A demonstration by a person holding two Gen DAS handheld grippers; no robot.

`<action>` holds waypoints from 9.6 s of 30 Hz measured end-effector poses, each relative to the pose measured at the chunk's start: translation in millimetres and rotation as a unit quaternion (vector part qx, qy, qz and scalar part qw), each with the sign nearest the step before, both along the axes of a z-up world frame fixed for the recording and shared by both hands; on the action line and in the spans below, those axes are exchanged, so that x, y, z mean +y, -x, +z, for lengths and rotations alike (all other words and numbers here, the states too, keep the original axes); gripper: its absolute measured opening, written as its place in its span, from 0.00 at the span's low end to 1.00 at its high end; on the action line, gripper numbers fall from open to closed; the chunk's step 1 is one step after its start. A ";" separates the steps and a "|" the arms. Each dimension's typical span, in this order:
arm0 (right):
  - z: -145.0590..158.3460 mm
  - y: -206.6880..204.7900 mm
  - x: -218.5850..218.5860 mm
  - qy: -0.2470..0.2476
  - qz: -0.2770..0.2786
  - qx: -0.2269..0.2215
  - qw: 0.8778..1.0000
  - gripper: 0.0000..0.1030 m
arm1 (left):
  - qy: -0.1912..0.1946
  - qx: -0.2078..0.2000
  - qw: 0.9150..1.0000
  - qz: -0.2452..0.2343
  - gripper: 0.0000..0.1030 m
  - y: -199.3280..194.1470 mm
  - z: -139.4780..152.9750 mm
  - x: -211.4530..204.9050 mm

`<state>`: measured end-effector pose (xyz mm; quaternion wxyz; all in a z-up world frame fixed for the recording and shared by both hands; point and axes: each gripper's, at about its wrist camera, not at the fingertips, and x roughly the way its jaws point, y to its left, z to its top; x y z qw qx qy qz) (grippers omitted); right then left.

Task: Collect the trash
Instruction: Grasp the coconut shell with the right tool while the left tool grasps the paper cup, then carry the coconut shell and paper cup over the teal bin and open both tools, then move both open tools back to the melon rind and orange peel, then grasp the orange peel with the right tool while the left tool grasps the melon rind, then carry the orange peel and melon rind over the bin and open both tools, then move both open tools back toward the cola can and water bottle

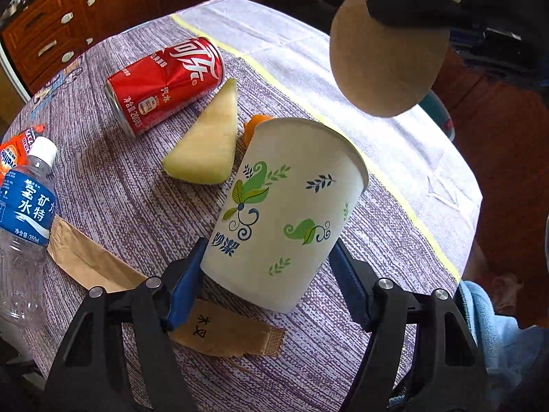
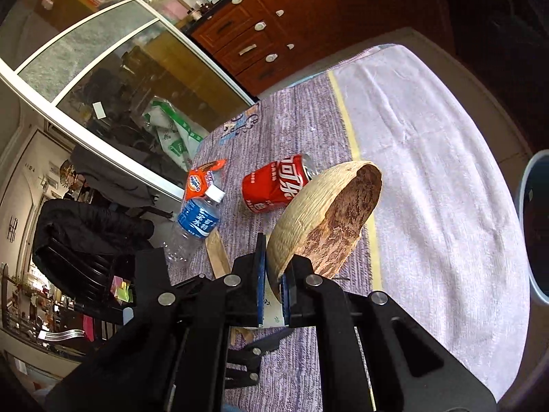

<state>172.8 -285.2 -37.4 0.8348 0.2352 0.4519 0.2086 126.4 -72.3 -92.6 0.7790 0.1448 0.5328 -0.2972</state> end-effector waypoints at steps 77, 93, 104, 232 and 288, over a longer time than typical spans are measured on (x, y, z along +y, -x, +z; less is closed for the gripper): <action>-140.2 70.0 -348.5 -0.073 -0.314 0.131 0.937 0.87 | -0.082 0.018 0.989 -0.123 0.76 -7.4 -39.3 -381.0; -135.2 67.8 -330.7 -0.068 -0.301 0.143 0.940 0.87 | -0.071 0.016 0.992 -0.101 0.91 -15.7 -19.3 -348.3; -118.4 69.9 -306.1 -0.056 -0.288 0.135 0.947 0.87 | -0.049 0.016 0.996 -0.079 0.92 -6.8 6.2 -313.6; -72.3 67.0 -257.5 0.000 -0.223 -0.003 0.975 0.24 | 0.000 -0.025 0.996 -0.089 0.41 -10.2 58.6 -262.6; -105.9 78.4 -298.8 -0.016 -0.297 0.111 0.948 0.86 | -0.035 -0.007 0.996 -0.085 0.93 -2.9 15.7 -321.2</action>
